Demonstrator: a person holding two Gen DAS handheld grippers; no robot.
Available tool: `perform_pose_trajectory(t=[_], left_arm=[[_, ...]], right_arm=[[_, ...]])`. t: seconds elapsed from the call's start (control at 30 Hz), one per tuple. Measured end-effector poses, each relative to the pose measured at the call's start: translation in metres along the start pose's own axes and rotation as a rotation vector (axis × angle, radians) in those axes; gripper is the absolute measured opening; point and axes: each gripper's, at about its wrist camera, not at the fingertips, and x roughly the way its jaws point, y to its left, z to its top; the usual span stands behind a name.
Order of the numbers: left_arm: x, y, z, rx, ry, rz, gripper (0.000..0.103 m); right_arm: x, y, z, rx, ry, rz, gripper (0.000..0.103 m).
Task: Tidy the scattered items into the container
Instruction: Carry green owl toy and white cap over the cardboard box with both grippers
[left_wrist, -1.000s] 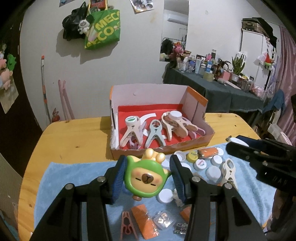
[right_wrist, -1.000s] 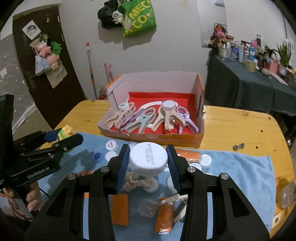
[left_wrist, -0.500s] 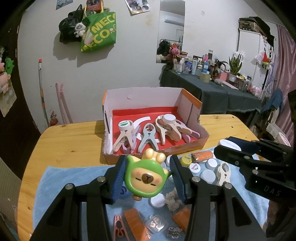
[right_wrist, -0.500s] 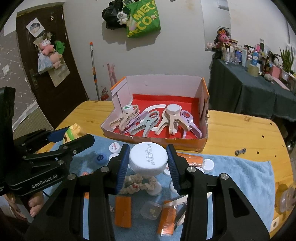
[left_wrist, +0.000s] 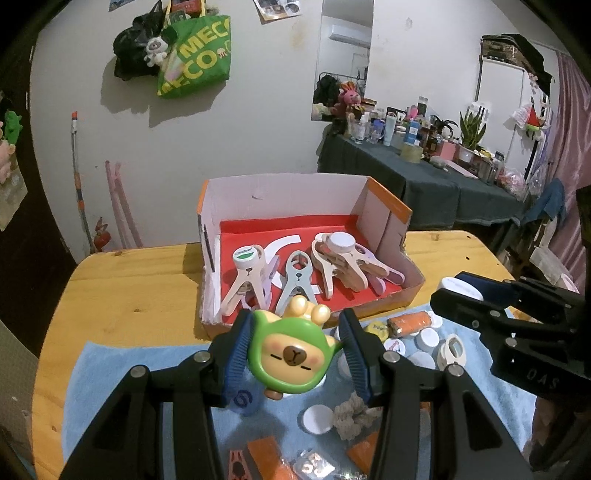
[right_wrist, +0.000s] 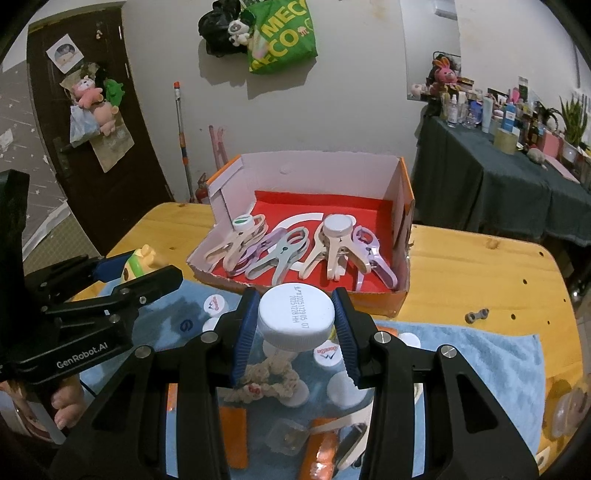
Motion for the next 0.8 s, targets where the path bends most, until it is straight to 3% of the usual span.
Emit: perform_pose_trajectory(t=[0.8], left_arm=[[0.075, -0.001, 0.048, 0.018, 0.049, -0.012, 0.050]], right_arm=[[0.035, -0.031, 0.025, 0.025, 0.018, -0.032, 0.039]])
